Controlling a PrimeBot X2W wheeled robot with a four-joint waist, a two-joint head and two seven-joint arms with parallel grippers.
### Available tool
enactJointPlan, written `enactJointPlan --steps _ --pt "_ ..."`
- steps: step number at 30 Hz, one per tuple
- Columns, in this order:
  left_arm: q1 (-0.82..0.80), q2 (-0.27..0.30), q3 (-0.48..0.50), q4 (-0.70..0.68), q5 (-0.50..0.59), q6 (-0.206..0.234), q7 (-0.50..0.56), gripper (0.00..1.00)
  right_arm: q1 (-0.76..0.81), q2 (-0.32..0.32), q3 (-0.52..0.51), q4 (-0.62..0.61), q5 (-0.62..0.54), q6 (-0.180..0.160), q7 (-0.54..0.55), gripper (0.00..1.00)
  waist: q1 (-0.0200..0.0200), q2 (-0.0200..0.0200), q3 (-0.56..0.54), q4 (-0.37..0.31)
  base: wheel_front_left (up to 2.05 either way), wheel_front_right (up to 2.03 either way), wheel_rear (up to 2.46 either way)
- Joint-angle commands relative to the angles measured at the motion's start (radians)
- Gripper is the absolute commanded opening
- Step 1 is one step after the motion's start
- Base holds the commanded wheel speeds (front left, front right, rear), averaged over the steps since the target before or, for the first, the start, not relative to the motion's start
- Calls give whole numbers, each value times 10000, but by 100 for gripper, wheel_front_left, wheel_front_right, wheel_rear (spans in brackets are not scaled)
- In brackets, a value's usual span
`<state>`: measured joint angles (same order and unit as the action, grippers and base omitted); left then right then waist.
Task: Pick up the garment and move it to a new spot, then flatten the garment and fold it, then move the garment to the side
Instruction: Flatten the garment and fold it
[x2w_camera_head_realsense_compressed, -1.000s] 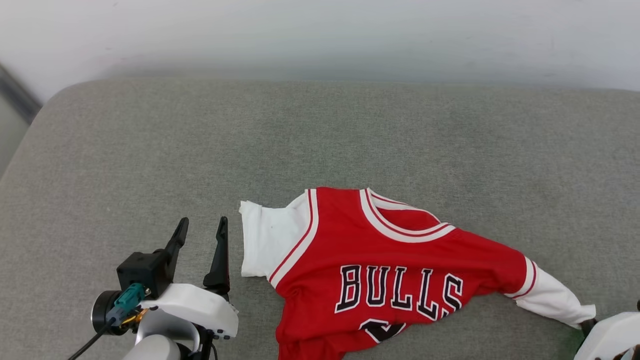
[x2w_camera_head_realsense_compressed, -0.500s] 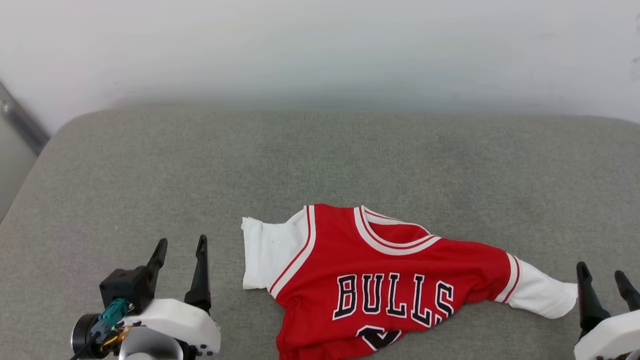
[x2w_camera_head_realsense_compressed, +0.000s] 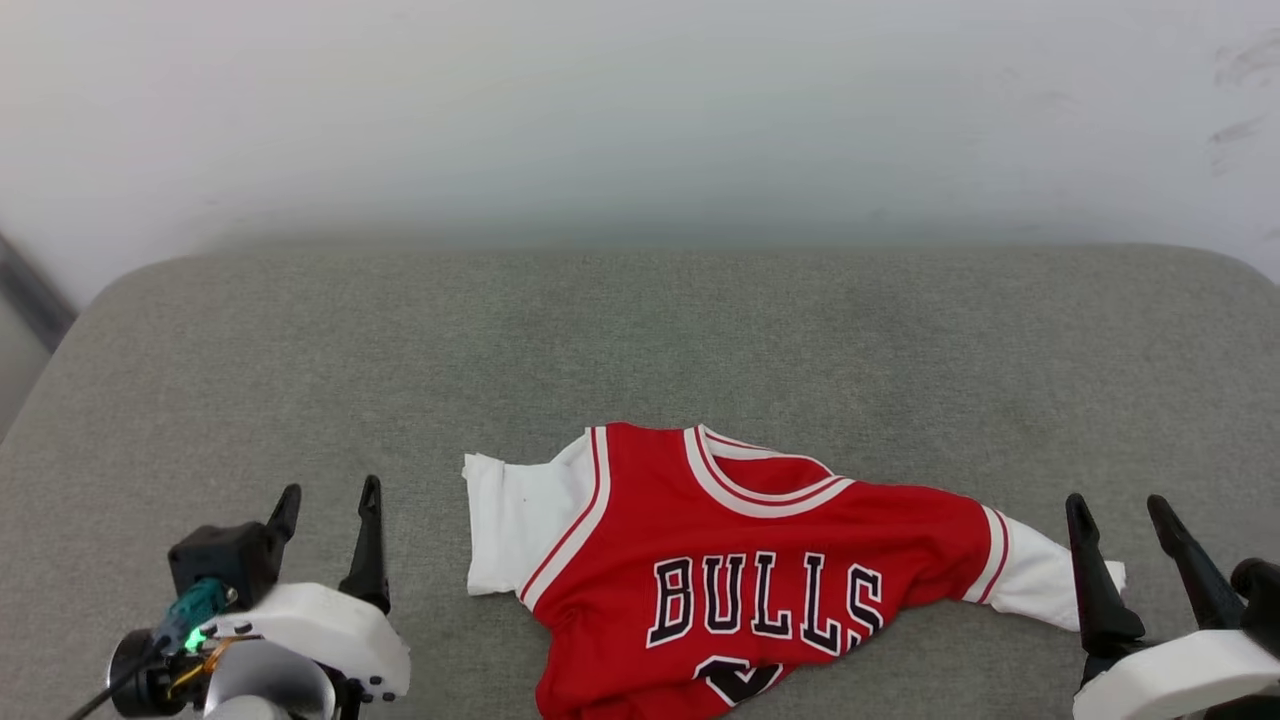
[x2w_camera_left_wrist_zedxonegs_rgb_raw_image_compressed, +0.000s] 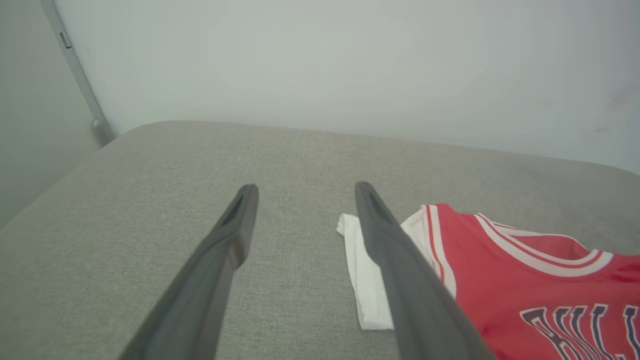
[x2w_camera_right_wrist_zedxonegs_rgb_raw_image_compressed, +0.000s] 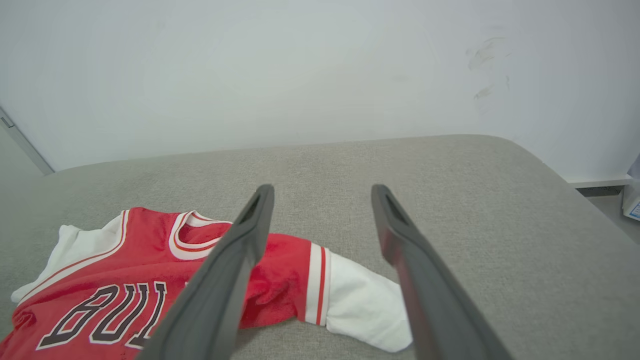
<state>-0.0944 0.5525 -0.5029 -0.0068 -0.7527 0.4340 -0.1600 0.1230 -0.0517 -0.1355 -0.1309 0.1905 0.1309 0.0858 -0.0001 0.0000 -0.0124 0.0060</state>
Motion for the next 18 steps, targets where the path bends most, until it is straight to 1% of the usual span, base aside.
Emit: enactJointPlan --steps 1,6,9,14,16,18 --pt "-405 32 -39 80 -90 -150 218 100 25 17 67 -178 -126 -3 -115 100 1 0 85 -141 0 0 0" --pt "-1445 74 -211 510 -253 -627 1007 100 -281 19 386 -451 -35 -3 -269 100 1 0 541 -570 0 0 0" --pt "-2285 208 -383 1024 -415 -1162 1781 100 -458 20 510 -482 17 -3 -341 100 1 0 976 -790 0 0 0" --pt "-3626 605 -949 2103 -827 -2233 3946 100 -834 19 734 -403 21 -3 -434 100 1 0 1693 -1135 0 0 0" --pt "-4007 750 -1133 2528 -1072 -2529 4905 100 -966 19 856 -343 63 -3 -482 100 1 0 1905 -1273 0 0 0" --pt "-4260 758 -1348 2841 -1399 -2836 5873 100 -1065 20 894 -253 71 -3 -540 100 1 0 2044 -1359 0 0 0"
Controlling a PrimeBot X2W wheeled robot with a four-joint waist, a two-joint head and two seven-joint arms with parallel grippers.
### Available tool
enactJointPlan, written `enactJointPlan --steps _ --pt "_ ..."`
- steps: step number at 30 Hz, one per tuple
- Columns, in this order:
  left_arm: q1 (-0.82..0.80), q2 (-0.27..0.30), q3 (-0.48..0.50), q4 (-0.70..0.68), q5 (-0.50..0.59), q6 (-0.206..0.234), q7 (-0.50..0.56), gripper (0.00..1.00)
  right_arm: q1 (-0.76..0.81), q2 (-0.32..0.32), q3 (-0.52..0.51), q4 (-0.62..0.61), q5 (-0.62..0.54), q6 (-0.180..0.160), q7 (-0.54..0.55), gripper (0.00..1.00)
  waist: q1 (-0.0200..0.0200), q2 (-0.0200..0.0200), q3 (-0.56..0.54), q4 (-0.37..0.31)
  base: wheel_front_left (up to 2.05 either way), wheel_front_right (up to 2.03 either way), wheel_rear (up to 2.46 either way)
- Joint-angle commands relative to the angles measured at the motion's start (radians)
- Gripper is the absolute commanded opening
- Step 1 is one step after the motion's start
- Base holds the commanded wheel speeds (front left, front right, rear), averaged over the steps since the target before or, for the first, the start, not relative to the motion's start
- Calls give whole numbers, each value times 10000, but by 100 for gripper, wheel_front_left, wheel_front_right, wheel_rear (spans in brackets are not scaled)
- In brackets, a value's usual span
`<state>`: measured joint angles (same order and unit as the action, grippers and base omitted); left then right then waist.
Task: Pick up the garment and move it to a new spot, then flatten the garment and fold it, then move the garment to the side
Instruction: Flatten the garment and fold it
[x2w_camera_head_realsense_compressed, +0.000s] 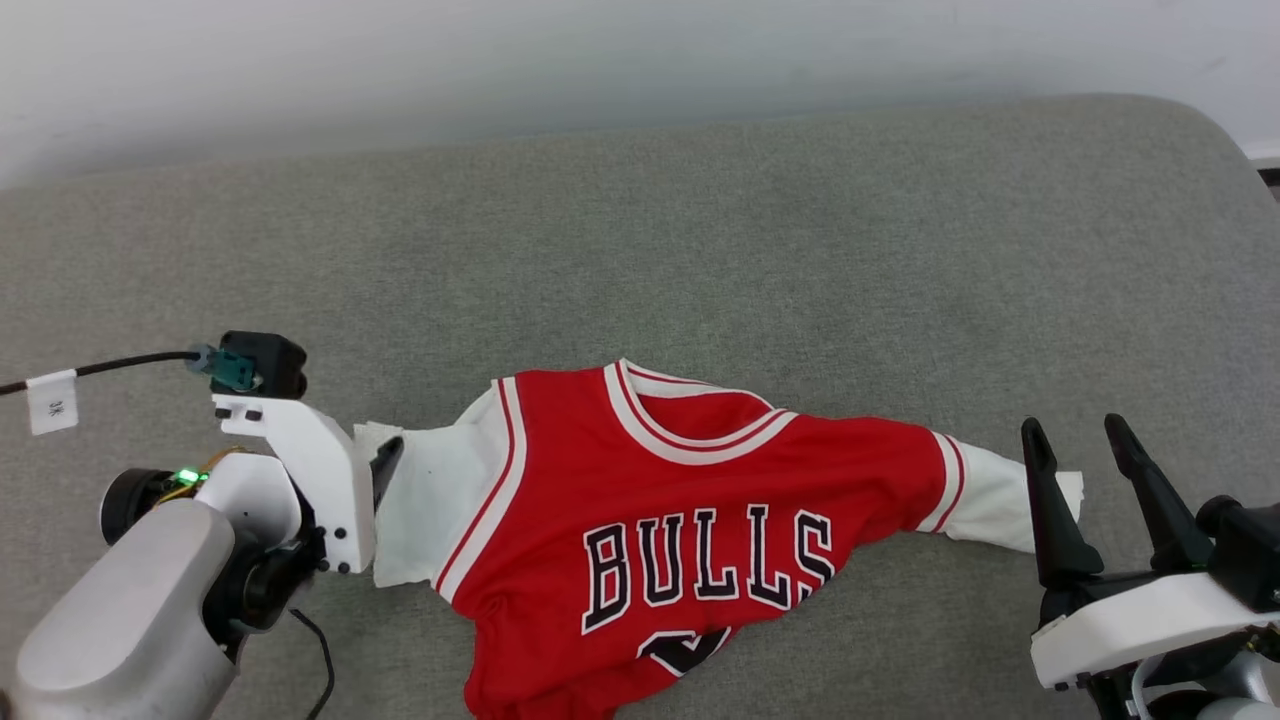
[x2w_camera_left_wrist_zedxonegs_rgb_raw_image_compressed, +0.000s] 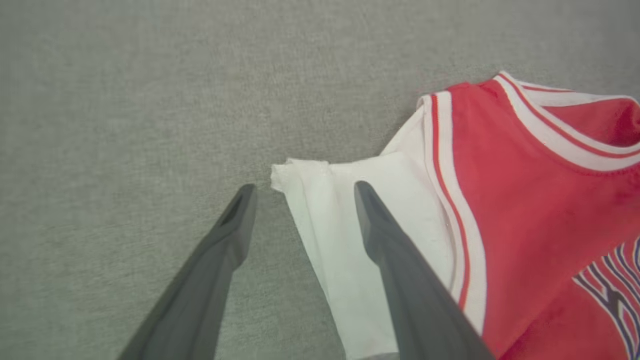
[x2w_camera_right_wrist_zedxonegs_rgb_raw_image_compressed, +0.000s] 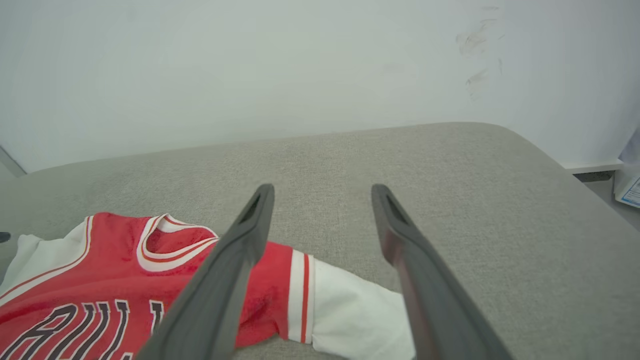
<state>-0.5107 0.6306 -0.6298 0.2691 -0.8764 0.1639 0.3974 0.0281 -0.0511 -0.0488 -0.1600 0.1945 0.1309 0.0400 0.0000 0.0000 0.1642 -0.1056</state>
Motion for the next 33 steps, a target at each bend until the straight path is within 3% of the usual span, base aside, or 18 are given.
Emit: enactJointPlan --steps 1,5,13,14,15,16,22,28,33 --pt "-219 0 -160 187 -268 -229 708 100 -147 14 65 75 51 -3 -97 100 0 0 344 -286 0 0 0" --pt "-502 76 -407 601 -579 -507 1785 100 -286 14 135 242 156 -3 -173 100 0 0 558 -418 0 0 0" --pt "-796 -286 -786 1639 -836 -953 2627 100 -512 13 304 546 400 -3 -306 100 0 0 827 -581 0 0 0" --pt "-794 -388 -860 1807 -895 -1047 2768 43 -519 13 314 582 436 -3 -311 100 0 0 842 -598 0 0 0" --pt "-794 -494 -918 1963 -898 -1110 2788 4 -516 13 318 633 464 -3 -291 100 0 0 852 -614 0 0 0" --pt "-774 -614 -957 2106 -977 -1168 2835 0 -527 13 322 670 449 -3 -297 100 0 0 849 -628 0 0 0" --pt "-684 -898 -793 2601 -839 -1279 1782 0 -477 13 236 853 579 -3 -139 100 0 0 659 -571 0 0 0" --pt "-562 -843 -402 2261 -406 -869 73 0 -325 12 -347 1166 924 -3 625 100 0 0 251 -227 0 0 0" --pt "-299 -808 -169 1554 -215 -577 -911 0 -491 -238 -1333 1849 1334 -3 1879 100 0 0 20 117 0 0 0"
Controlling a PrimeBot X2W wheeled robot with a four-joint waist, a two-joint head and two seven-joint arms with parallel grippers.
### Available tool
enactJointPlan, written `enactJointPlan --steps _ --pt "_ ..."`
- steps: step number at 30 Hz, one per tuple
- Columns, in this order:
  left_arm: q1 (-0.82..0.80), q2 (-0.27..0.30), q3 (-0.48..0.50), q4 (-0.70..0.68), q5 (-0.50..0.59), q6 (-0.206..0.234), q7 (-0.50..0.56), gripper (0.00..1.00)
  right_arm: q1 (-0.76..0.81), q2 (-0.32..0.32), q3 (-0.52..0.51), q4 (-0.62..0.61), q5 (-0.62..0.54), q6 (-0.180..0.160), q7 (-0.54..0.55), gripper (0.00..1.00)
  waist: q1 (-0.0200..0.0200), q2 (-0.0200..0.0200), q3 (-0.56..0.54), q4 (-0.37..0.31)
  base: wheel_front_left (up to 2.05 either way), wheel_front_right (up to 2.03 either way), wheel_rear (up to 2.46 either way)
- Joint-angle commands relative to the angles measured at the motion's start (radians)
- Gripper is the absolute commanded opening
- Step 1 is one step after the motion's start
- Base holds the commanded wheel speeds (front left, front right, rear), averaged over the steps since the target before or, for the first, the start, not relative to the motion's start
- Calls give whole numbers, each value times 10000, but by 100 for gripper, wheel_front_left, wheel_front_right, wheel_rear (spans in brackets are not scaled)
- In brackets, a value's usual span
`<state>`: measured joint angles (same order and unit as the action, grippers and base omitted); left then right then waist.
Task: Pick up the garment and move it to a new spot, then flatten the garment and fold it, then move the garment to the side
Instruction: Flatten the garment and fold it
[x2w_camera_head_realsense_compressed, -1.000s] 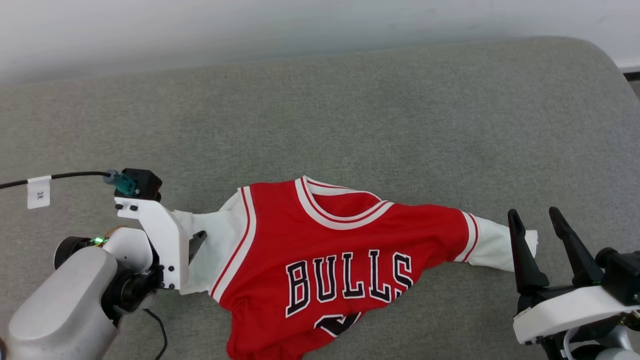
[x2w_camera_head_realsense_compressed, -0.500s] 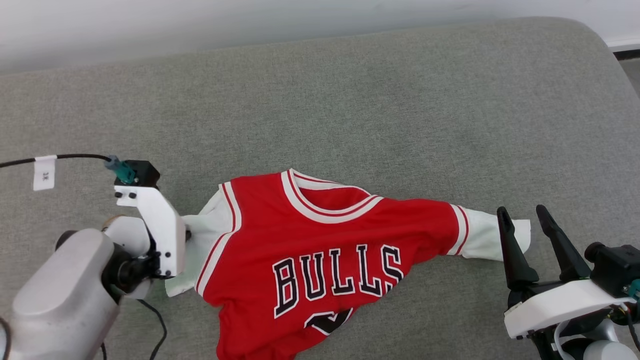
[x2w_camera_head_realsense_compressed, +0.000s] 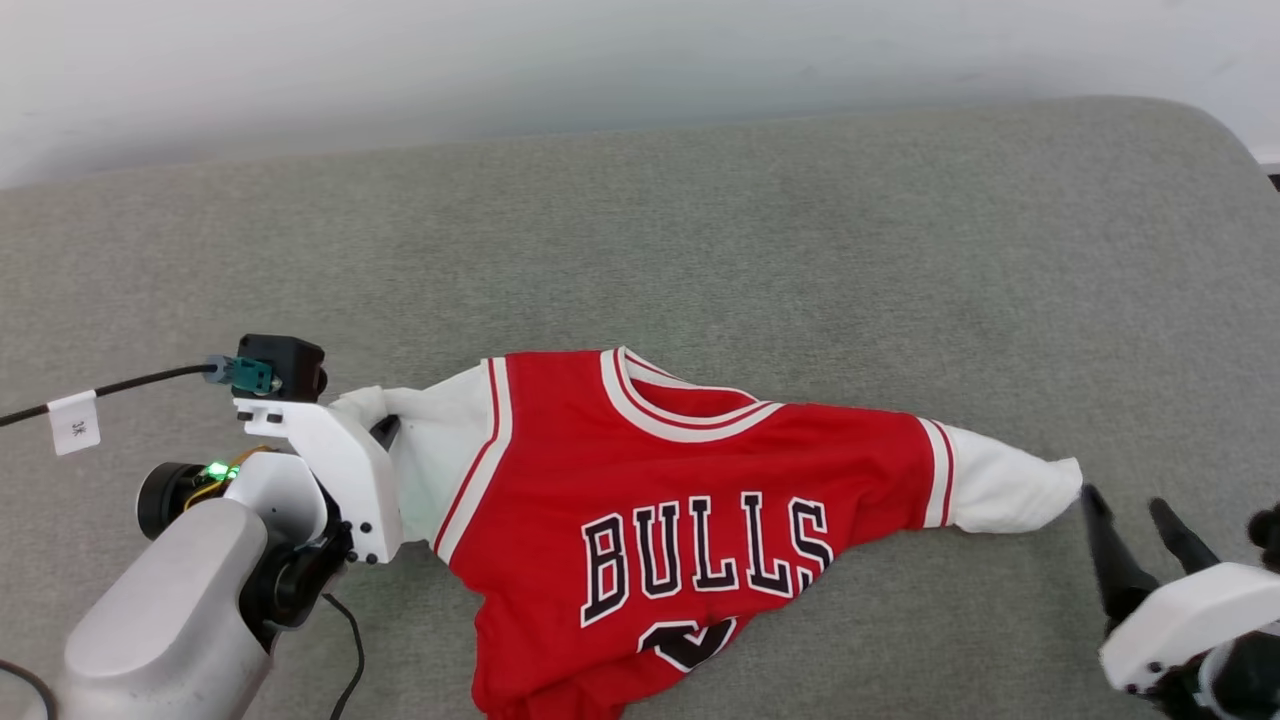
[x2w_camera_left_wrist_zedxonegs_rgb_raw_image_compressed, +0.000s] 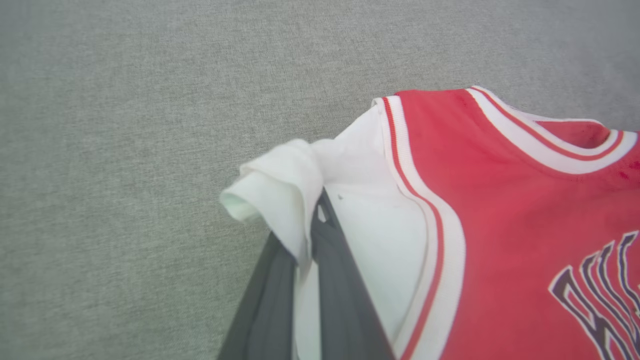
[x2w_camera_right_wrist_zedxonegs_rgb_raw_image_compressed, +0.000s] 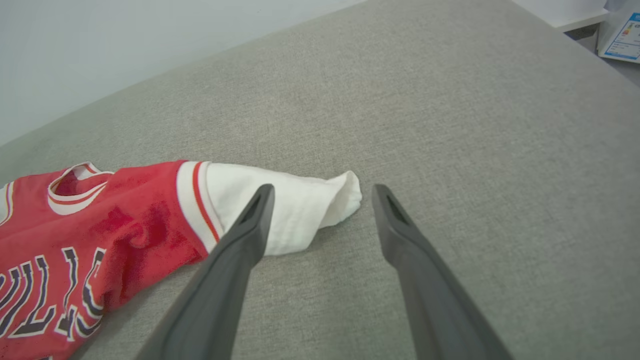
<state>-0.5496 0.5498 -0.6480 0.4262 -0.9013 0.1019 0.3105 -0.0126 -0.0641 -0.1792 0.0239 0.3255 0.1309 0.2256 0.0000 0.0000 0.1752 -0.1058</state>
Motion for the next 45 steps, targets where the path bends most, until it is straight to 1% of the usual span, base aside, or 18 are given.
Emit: enactJointPlan --steps 1,6,11,14,17,23,24,25,26,28,29,33,35,41,45 --pt "145 47 23 -191 104 100 -158 0 -172 -172 -259 222 163 -3 299 100 0 0 -118 187 0 0 0" --pt "367 171 68 -1183 257 419 -414 0 -800 -536 -990 1062 595 -3 1726 100 0 0 -126 497 0 0 0" --pt "266 251 -29 -2119 495 674 -420 0 -1747 -912 -1084 1820 923 -3 3458 100 0 0 150 821 0 0 0" --pt "145 264 -62 -2536 593 726 -407 0 -2382 -1105 -1055 2336 931 -3 4325 100 0 0 388 960 0 0 0" --pt "68 256 -94 -2787 662 739 -396 0 -3018 -1244 -1035 2943 826 -3 4944 100 0 0 611 1085 0 0 0" --pt "-56 187 -138 -2897 696 696 -442 0 -3356 -1076 -968 4348 510 -5 6162 100 0 0 736 1267 0 0 0" --pt "-45 170 -142 -2876 675 687 -458 0 -3364 -973 -985 4481 488 -5 6232 84 0 0 709 1283 0 0 0" --pt "-16 156 -94 -2838 642 748 -500 0 -3367 -923 -976 4582 403 -3 6336 30 0 0 680 1294 0 0 0" --pt "12 153 -86 -2781 621 782 -499 0 -3351 -882 -969 4675 383 -3 6476 0 0 0 645 1299 0 0 0" --pt "50 135 -62 -2695 586 793 -541 0 -3450 -889 -895 4619 297 -3 6410 0 0 0 543 1289 0 0 0" --pt "60 138 -46 -2640 562 803 -559 0 -3530 -995 -839 4500 219 -3 6274 0 0 0 479 1270 0 0 0" --pt "-109 119 39 -2427 662 841 -808 0 -4030 -1584 -613 3860 -251 -5 5239 0 0 0 177 1218 0 0 0" --pt "-278 103 184 -2343 806 912 -1145 0 -4172 -1693 -489 3697 -568 -5 4712 0 0 0 -38 1182 0 0 0" --pt "-911 6 434 -1961 1207 1067 -1911 0 -4973 -1685 -352 3320 -1255 -5 3327 0 0 0 -744 1050 0 0 0" --pt "-1576 -63 532 -1552 1474 1080 -2199 0 -5749 -1730 -109 3484 -1561 -6 2664 0 0 0 -1067 939 0 0 0"
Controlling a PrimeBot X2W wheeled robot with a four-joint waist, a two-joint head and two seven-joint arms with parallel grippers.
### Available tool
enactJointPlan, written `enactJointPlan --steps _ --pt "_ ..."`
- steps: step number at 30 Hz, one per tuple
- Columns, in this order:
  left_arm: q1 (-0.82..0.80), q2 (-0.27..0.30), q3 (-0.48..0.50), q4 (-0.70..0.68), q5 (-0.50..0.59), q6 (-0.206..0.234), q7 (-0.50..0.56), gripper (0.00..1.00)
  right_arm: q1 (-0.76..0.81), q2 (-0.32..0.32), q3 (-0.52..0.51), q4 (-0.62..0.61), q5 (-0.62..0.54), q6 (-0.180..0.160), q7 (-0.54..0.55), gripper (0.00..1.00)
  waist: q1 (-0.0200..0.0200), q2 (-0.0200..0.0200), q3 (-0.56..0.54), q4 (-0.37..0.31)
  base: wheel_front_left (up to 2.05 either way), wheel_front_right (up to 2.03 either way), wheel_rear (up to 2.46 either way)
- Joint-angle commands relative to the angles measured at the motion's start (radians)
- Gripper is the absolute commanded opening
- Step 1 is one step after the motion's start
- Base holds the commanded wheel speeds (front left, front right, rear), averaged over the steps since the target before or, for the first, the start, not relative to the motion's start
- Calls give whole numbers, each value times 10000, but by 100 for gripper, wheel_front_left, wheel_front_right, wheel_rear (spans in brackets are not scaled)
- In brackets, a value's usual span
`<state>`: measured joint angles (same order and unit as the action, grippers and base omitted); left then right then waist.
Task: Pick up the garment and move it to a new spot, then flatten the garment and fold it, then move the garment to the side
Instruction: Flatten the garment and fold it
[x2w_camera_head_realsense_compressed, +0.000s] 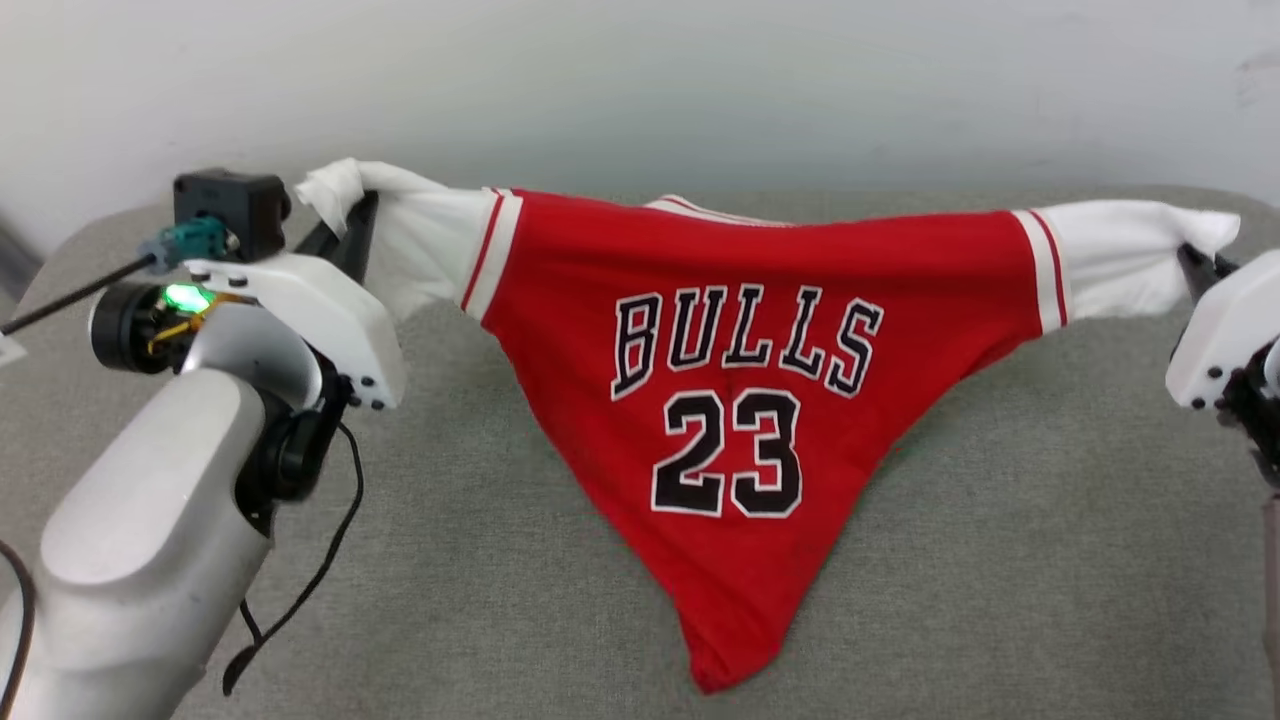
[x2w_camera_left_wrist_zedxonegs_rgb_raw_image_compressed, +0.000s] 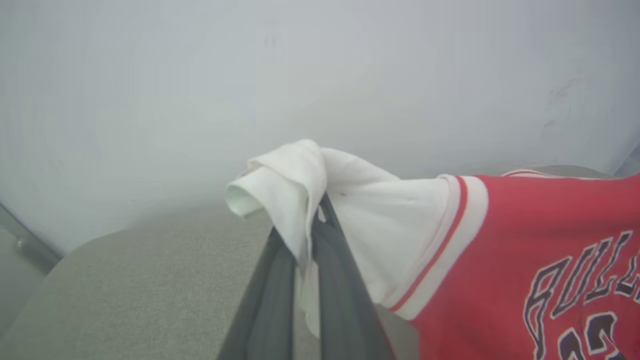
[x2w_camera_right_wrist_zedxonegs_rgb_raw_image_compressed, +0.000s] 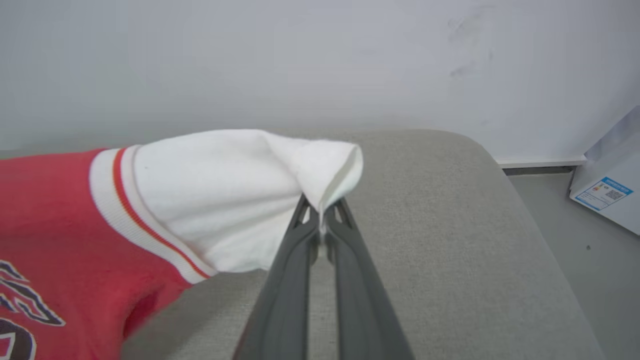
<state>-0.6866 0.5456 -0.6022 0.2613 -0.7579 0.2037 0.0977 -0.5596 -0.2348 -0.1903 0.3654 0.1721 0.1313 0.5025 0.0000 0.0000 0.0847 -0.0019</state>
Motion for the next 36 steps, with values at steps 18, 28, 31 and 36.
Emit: enactJointPlan --steps 18,28,31,36 --pt "-5540 -591 732 3704 548 -997 -1201 0 -5927 189 1000 2172 -659 -9 -2257 0 0 0 1802 -593 0 0 0" --pt "-8603 -450 902 4758 1208 -1475 -2435 0 -9222 575 1327 3182 -1282 -9 -4184 0 0 0 3866 -997 0 0 0" --pt "-9100 -523 948 5019 1209 -1596 -2685 0 -9790 724 1534 3591 -1375 -9 -4517 0 0 0 4357 -1035 0 0 0" --pt "-9357 -753 950 5582 1120 -1867 -3010 0 -10258 1000 1960 4384 -1376 -9 -5064 0 0 0 4952 -1016 0 0 0"
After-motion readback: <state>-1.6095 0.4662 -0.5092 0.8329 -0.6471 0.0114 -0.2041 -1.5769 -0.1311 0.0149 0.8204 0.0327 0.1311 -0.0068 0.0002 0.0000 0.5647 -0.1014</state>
